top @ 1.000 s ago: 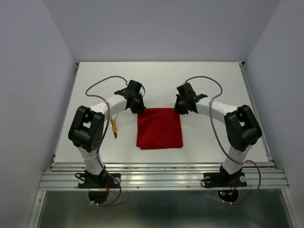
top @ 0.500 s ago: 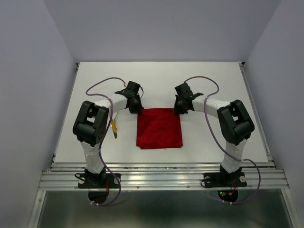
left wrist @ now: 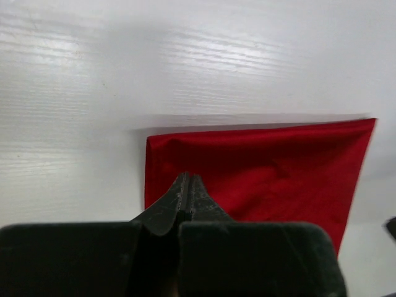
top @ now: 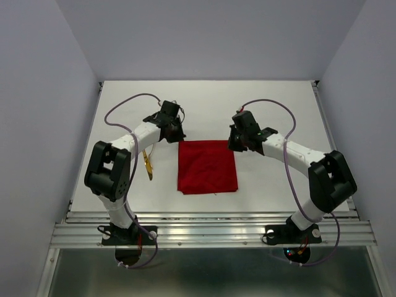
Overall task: Fold the napkin into a case and place the utensils inside
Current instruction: Smooth out the square-folded napkin at the center of the board.
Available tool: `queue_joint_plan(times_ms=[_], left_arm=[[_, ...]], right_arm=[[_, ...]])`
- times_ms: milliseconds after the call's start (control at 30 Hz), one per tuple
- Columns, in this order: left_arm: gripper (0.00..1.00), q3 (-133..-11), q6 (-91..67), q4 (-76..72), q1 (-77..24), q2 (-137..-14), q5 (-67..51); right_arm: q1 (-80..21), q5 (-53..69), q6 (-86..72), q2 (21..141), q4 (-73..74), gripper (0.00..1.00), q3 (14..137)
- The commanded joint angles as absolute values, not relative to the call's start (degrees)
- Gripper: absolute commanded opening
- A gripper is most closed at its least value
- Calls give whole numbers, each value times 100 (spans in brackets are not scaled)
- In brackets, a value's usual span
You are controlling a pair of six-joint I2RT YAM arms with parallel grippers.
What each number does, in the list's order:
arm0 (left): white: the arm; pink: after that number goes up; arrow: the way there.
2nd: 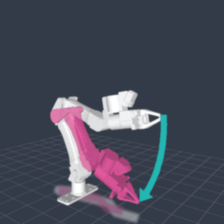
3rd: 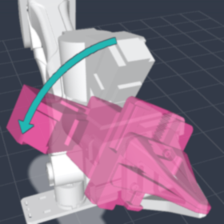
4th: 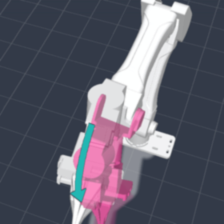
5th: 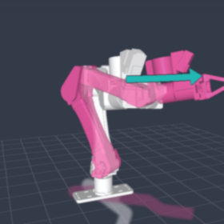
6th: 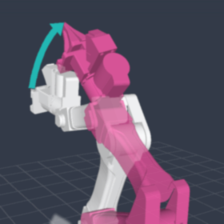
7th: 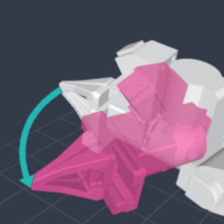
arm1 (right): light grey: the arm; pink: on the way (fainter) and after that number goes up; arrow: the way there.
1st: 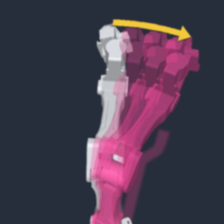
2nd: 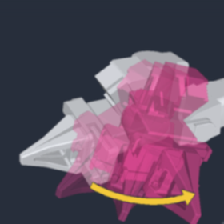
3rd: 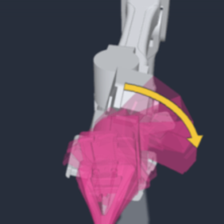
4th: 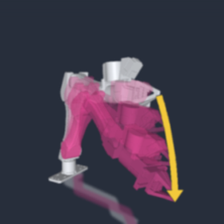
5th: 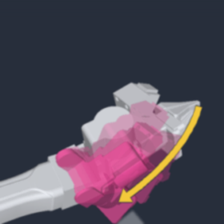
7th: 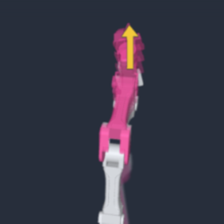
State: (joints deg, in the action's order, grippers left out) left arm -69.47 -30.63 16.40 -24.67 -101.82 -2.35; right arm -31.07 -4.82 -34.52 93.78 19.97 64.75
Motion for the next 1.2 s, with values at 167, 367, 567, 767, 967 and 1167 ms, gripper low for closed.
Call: queue_joint_plan(times_ms=[167, 367, 567, 767, 967, 1167], left_arm=[[0, -6021, -3321, 1661, -2934, -8975, -685], [0, -5187, -3726, 1583, -3480, -8684, -703], [0, -4465, -3683, 1126, -3507, -8912, -334], [0, -4456, -3542, 1274, -3533, -8720, -264], [0, -4930, -3454, 1617, -3533, -8508, -185], [0, -5642, -3322, 1994, -3516, -8622, 167]], right_arm=[[-3559, -53, -4086, 7842, 2232, 2, 4879], [-3612, 316, -4236, 7532, 2285, 2, 4325], [-3718, 406, -4131, 8173, 2030, 1, 4008], [-3911, 89, -4306, 8061, 2294, 3, 4078], [-4043, -499, -4535, 7541, 2487, 5, 4561], [-4043, 596, -4675, 7962, 1926, 4, 4694]])
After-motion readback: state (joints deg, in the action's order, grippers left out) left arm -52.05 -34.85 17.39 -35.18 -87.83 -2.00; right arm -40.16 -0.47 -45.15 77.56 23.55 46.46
